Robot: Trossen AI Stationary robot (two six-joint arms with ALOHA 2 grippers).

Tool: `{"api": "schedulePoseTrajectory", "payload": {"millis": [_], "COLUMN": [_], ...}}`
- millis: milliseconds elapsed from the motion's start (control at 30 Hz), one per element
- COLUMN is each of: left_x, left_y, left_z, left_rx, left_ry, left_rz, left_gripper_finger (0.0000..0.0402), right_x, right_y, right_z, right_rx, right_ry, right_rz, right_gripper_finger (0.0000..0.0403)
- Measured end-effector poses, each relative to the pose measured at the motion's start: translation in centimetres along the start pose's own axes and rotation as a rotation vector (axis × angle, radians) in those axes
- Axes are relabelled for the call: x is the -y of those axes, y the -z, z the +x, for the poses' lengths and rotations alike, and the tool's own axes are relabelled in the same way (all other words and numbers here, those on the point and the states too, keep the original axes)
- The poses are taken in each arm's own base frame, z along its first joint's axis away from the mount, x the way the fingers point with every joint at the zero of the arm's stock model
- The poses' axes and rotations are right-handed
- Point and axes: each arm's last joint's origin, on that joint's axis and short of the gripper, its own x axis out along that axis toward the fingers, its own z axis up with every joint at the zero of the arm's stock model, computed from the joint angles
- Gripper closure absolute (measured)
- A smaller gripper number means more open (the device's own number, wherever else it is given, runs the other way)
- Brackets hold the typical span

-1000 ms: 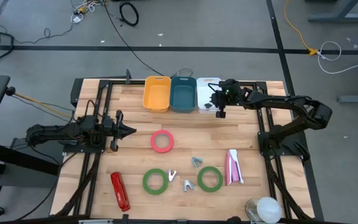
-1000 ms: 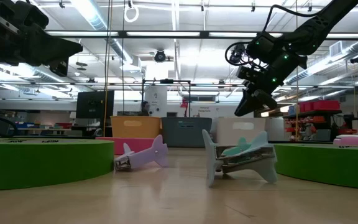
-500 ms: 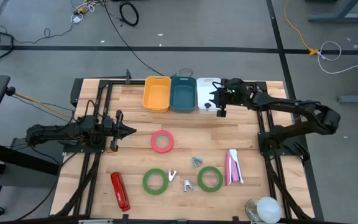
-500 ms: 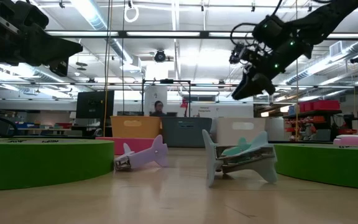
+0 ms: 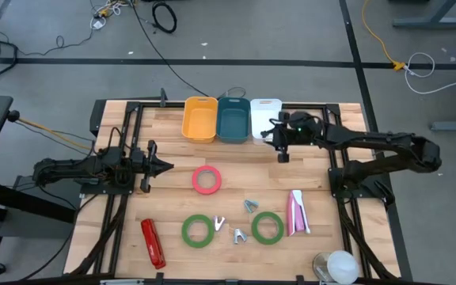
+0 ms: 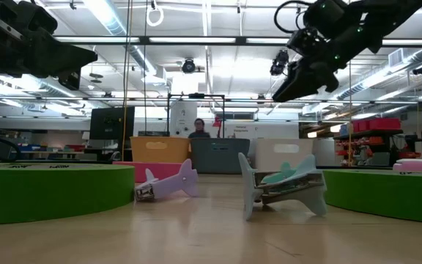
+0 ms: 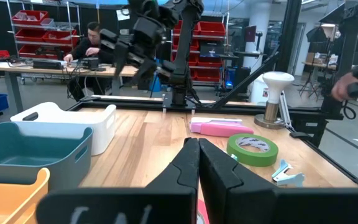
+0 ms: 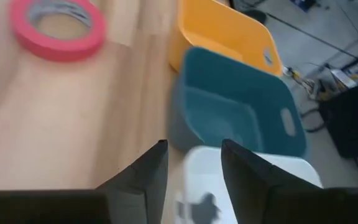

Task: Pick and place Stapler, Stapler remover, tape
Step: Put the top blue staple remover into the white bin

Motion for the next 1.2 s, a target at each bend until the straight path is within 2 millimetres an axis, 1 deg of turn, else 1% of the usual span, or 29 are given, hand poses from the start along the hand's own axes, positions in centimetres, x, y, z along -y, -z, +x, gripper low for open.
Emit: {"api": "schedulePoseTrajectory", "payload": {"millis": [200, 400, 533, 767, 1033, 1200], "left_x": [0.0, 0.0, 0.0, 0.0, 0.0, 0.0], "left_y": [0.0, 0.0, 0.0, 0.0, 0.0, 0.0], "left_z": [0.0, 0.0, 0.0, 0.0, 0.0, 0.0], "left_rx": [0.000, 0.000, 0.000, 0.000, 0.000, 0.000], "left_ry": [0.000, 0.000, 0.000, 0.000, 0.000, 0.000], "left_rz": [0.000, 0.000, 0.000, 0.000, 0.000, 0.000], "left_gripper_finger": [0.0392, 0.0392, 0.0392, 0.0392, 0.0392, 0.0392], "right_x": [-2.4, -4.3, -5.4, -7.1, -8.2, -9.1], "right_y": [-1.4, -2.4, -2.9, -3.6, -4.0, -4.0], "right_z": [0.0, -0.2, -0.4, -0.8, -1.1, -0.8], "right_rx": [0.047, 0.106, 0.115, 0.116, 0.101, 0.082], "right_ry": [-0.089, -0.211, -0.264, -0.333, -0.381, -0.410], "right_rz": [0.034, 0.094, 0.145, 0.263, 0.348, 0.353], "right_gripper_finger": [0.0252, 0.0252, 0.0252, 0.0252, 0.0252, 0.0252]}}
